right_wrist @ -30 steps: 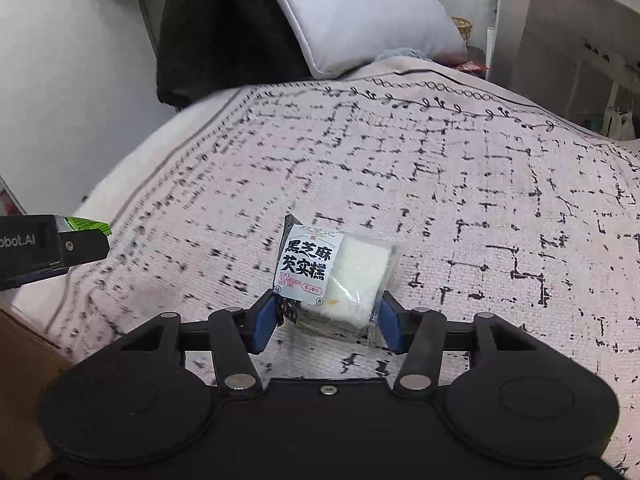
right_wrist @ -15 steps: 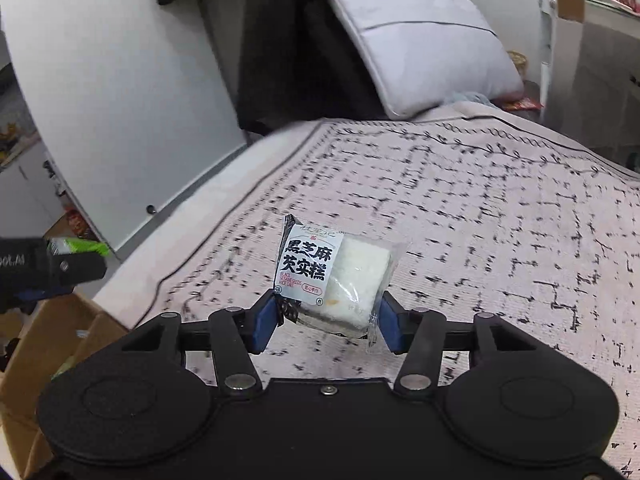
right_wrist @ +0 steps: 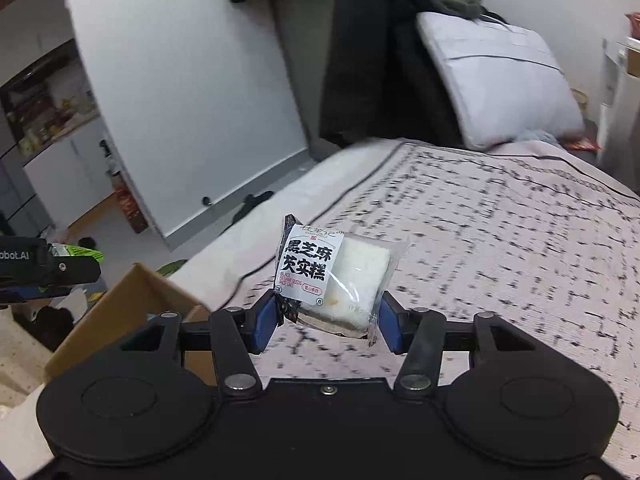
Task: Organize snacks
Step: 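Carry the green wrapper and white cake pack over the box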
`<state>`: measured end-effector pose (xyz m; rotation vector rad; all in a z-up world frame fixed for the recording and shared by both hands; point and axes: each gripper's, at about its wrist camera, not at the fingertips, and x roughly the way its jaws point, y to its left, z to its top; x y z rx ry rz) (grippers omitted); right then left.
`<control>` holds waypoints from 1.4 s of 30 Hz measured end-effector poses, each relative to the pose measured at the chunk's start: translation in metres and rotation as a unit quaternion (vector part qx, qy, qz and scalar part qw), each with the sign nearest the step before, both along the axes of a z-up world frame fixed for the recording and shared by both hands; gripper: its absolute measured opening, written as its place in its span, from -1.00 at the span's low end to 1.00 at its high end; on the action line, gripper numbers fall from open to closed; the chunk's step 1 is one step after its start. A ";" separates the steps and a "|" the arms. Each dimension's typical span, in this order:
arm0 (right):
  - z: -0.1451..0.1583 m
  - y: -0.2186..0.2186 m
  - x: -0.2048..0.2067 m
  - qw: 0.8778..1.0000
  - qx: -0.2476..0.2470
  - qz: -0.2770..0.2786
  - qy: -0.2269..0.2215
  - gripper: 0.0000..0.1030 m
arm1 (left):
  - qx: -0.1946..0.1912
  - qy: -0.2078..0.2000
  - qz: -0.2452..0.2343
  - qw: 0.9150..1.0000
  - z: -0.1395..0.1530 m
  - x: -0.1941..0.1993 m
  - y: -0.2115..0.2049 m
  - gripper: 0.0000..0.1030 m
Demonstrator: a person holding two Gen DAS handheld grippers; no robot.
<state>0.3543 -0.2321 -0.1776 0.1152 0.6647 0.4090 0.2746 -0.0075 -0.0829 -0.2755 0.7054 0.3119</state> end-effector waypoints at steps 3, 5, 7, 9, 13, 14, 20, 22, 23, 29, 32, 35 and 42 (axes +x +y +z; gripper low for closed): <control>0.003 0.013 -0.005 1.000 0.001 0.018 0.001 -0.01 | -0.006 0.004 0.012 1.000 0.002 -0.007 0.010 -0.21; 0.005 0.021 -0.008 1.000 0.000 0.029 -0.001 -0.01 | -0.008 0.006 0.018 1.000 0.003 -0.010 0.017 -0.21; 0.009 0.030 -0.012 0.999 0.000 0.040 -0.002 -0.01 | -0.011 0.009 0.023 1.000 0.003 -0.014 0.023 -0.21; 0.011 0.037 -0.018 0.999 -0.002 0.049 -0.006 -0.01 | -0.015 0.012 0.027 0.999 0.002 -0.018 0.030 -0.21; 0.013 0.053 -0.025 0.998 -0.007 0.067 -0.012 -0.01 | -0.025 0.028 0.035 0.999 -0.004 -0.024 0.042 -0.20; 0.013 0.057 -0.026 0.997 -0.011 0.069 -0.013 -0.01 | -0.032 0.030 0.034 0.998 -0.006 -0.025 0.045 -0.20; 0.026 0.081 -0.034 0.996 -0.025 0.090 -0.016 -0.01 | -0.062 0.048 0.030 0.996 -0.015 -0.027 0.061 -0.12; 0.029 0.088 -0.036 0.995 -0.030 0.090 -0.017 -0.01 | -0.080 0.059 0.028 0.995 -0.017 -0.027 0.066 0.00; 0.030 0.091 -0.037 0.995 -0.033 0.090 -0.016 -0.01 | -0.088 0.060 0.026 0.994 -0.018 -0.027 0.068 0.03; 0.032 0.110 -0.038 0.995 -0.040 0.091 -0.002 -0.01 | -0.100 0.056 0.022 0.993 -0.012 -0.035 0.082 0.44; 0.036 0.121 -0.038 0.994 -0.045 0.095 -0.003 -0.01 | -0.110 0.055 0.026 0.992 -0.008 -0.040 0.090 0.48; 0.039 0.131 -0.037 0.994 -0.051 0.100 -0.002 -0.01 | -0.114 0.052 0.028 0.992 -0.003 -0.044 0.097 0.52; 0.042 0.153 -0.035 0.993 -0.059 0.107 0.002 0.00 | -0.126 0.055 0.041 0.990 0.002 -0.046 0.116 0.61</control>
